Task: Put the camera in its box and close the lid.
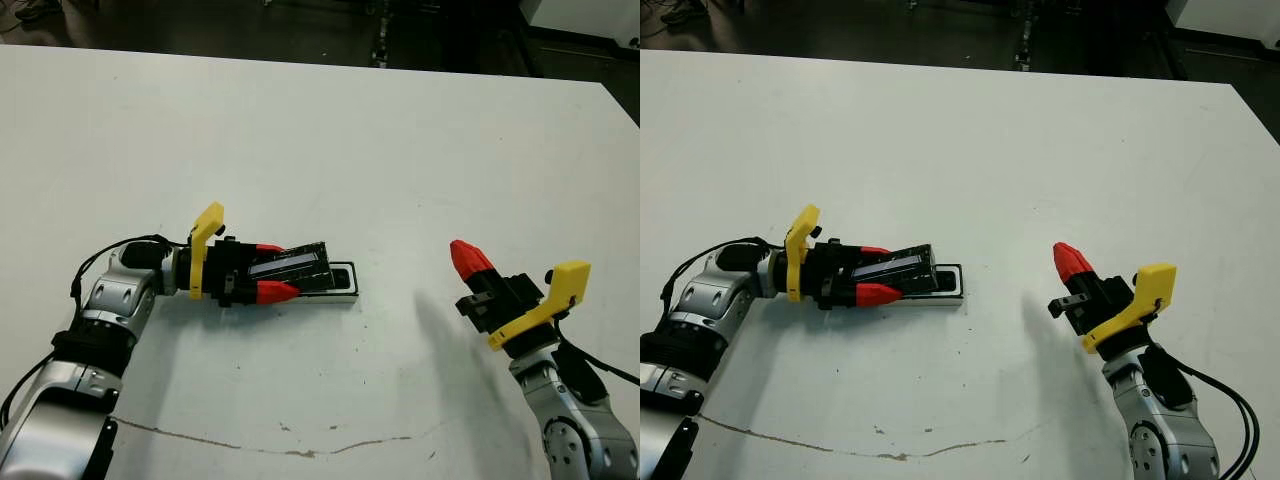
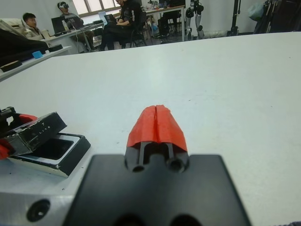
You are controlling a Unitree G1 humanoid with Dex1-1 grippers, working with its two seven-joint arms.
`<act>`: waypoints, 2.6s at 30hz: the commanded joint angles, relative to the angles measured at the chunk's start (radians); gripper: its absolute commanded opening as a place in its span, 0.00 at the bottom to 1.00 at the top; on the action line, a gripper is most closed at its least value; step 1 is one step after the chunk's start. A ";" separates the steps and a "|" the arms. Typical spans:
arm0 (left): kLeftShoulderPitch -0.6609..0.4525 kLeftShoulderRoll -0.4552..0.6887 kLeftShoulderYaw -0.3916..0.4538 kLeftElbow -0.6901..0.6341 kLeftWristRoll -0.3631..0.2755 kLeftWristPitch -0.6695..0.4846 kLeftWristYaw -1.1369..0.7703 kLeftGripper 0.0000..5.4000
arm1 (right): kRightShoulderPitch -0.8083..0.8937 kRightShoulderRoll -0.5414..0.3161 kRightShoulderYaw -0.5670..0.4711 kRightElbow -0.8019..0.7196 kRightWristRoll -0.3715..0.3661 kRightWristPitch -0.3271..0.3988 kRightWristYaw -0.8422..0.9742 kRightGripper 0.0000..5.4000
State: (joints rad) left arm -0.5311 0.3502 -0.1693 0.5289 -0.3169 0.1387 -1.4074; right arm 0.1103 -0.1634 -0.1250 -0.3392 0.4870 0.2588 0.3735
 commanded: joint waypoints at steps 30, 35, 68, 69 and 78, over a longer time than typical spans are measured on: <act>-0.069 -0.139 -0.199 0.081 0.127 -0.018 0.047 0.58 | 0.003 -0.014 -0.009 -0.017 0.008 0.025 -0.020 0.00; -0.078 -0.148 -0.208 0.091 0.145 -0.021 0.054 0.58 | 0.004 -0.015 -0.009 -0.018 0.008 0.024 -0.020 0.00; 0.009 -0.087 -0.230 -0.062 0.267 -0.098 0.269 1.00 | 0.009 -0.012 -0.004 -0.004 -0.009 -0.001 -0.003 0.00; 0.010 -0.086 -0.229 -0.064 0.264 -0.094 0.268 1.00 | 0.008 -0.011 -0.005 -0.001 -0.008 -0.006 0.001 0.00; 0.063 -0.014 -0.196 -0.143 0.234 -0.105 0.261 1.00 | 0.009 -0.008 -0.004 -0.001 -0.012 -0.004 0.001 0.00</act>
State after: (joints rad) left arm -0.5267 0.3209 -0.3305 0.3823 -0.1124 0.0220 -1.1224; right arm 0.1105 -0.1630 -0.1253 -0.3462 0.4798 0.2671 0.3708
